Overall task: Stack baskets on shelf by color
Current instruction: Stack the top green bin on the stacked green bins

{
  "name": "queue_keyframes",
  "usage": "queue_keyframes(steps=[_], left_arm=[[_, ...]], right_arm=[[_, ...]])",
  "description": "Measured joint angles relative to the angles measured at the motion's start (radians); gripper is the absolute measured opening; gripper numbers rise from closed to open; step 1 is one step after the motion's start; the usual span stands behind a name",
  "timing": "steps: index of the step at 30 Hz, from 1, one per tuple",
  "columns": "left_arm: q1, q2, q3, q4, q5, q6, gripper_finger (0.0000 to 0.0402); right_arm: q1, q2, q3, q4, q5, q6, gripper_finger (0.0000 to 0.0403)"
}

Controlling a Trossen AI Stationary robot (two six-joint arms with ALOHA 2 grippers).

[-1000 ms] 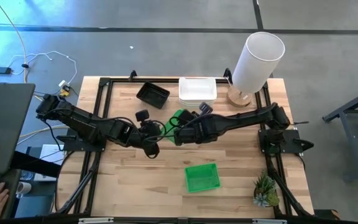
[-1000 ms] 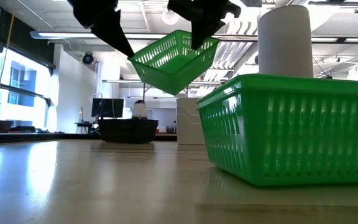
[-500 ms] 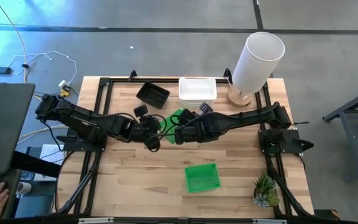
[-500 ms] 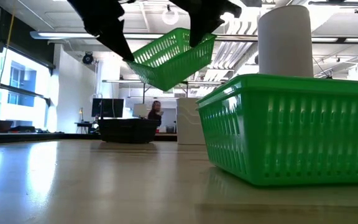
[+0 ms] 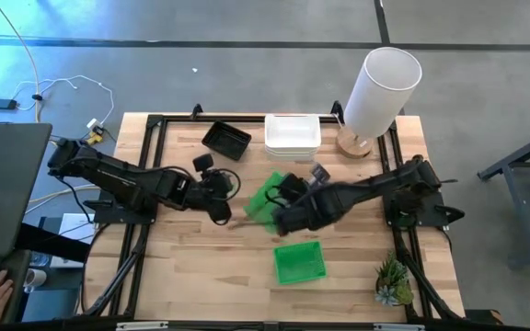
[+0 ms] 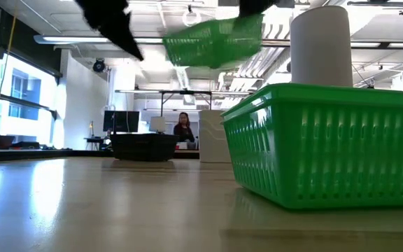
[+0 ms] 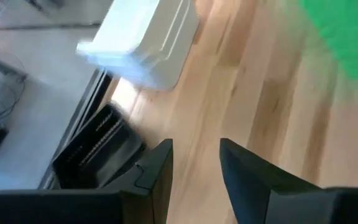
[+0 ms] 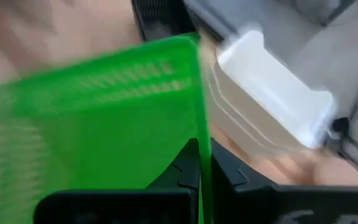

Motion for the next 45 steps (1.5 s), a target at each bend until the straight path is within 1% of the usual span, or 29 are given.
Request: queue_keyframes(steps=[6, 12, 15, 21, 26, 31, 39, 45], left_arm=[[-0.012, -0.03, -0.001, 0.007, -0.016, -0.016, 0.0119], [-0.01, -0.037, -0.001, 0.011, -0.016, -0.021, 0.0119], [-0.011, -0.038, -0.001, 0.013, 0.005, -0.021, 0.0119], [-0.01, -0.038, -0.001, 0.013, 0.014, -0.021, 0.0119], [-0.011, -0.038, -0.001, 0.014, 0.029, -0.021, 0.0119], [-0.022, -0.038, -0.001, 0.014, 0.029, -0.022, 0.0119], [-0.05, -0.038, -0.001, 0.017, 0.03, -0.033, 0.0119], [-0.062, -0.038, 0.0, 0.016, 0.03, -0.049, 0.0119]], right_arm=[[0.046, -0.002, 0.0, -0.117, 0.05, 0.163, 0.0], [0.086, -0.001, 0.0, -0.201, 0.052, 0.289, 0.0], [0.116, -0.001, 0.0, -0.248, 0.052, 0.364, 0.0], [0.178, -0.015, 0.0, -0.249, 0.055, 0.433, 0.0], [0.222, -0.031, 0.0, -0.249, 0.096, 0.463, 0.0], [0.249, -0.047, 0.0, -0.248, 0.106, 0.464, 0.0], [0.242, -0.047, 0.0, -0.248, 0.114, 0.437, 0.0], [0.22, -0.047, 0.0, -0.248, 0.106, 0.384, 0.0]])
